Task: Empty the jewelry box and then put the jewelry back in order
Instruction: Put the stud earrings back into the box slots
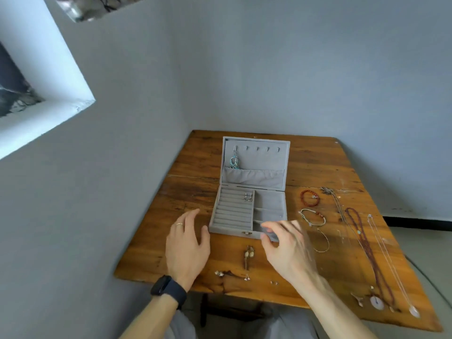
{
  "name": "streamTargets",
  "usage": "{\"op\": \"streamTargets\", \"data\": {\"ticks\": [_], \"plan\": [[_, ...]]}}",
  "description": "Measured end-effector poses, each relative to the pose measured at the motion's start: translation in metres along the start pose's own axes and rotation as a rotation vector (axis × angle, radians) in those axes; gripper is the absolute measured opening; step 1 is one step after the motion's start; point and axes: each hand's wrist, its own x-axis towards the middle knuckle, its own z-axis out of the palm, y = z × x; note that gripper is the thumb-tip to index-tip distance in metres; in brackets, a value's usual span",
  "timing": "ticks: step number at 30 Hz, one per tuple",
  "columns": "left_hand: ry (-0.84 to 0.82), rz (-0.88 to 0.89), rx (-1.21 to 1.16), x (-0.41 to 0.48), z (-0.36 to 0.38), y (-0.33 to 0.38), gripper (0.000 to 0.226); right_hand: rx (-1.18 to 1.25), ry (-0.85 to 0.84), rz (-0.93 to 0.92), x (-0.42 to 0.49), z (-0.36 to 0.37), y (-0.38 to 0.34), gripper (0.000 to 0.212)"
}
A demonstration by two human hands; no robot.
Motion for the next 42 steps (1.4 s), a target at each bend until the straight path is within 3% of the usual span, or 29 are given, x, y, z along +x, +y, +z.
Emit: {"op": "streamTargets", "data": {"ticks": [6, 13, 17, 20, 25, 31, 34, 37, 40, 42], "plan": [[-0.322, -0.095, 0.327, -0.02, 0.013, -0.036, 0.065, -0.155, -0.187, 0.036, -0.02, 0.015, -0.017, 0.023], [-0.334, -0.093, 0.331, -0.02, 0.014, -0.037, 0.065, -0.227, -0.176, 0.027, -0.019, 0.015, -0.03, 0.012], [-0.333, -0.096, 0.341, -0.02, 0.014, -0.036, 0.065, 0.094, -0.145, 0.088, -0.022, 0.003, -0.028, 0.006], [-0.325, -0.098, 0.343, -0.02, 0.015, -0.037, 0.065, 0.441, -0.095, 0.234, -0.034, -0.016, -0.022, 0.009], [-0.293, -0.095, 0.318, -0.019, 0.015, -0.037, 0.064, 0.785, 0.082, 0.478, -0.07, -0.046, 0.007, 0.011], [-0.313, -0.106, 0.296, -0.017, 0.014, -0.036, 0.062, 0.888, 0.208, 0.735, -0.106, -0.053, 0.043, 0.01], [-0.249, -0.116, 0.212, -0.019, 0.008, -0.025, 0.044, 0.879, 0.208, 0.744, -0.109, -0.047, 0.045, 0.009], [-0.184, -0.015, 0.142, -0.023, 0.005, 0.0, 0.024, 0.829, 0.165, 0.694, -0.109, -0.044, 0.04, 0.009], [-0.257, 0.145, 0.148, -0.03, 0.011, 0.037, 0.03, 0.791, 0.156, 0.675, -0.11, -0.043, 0.038, 0.007], [-0.318, 0.147, 0.18, -0.031, 0.019, 0.057, 0.039, 0.791, 0.159, 0.677, -0.11, -0.045, 0.037, 0.007]]}}
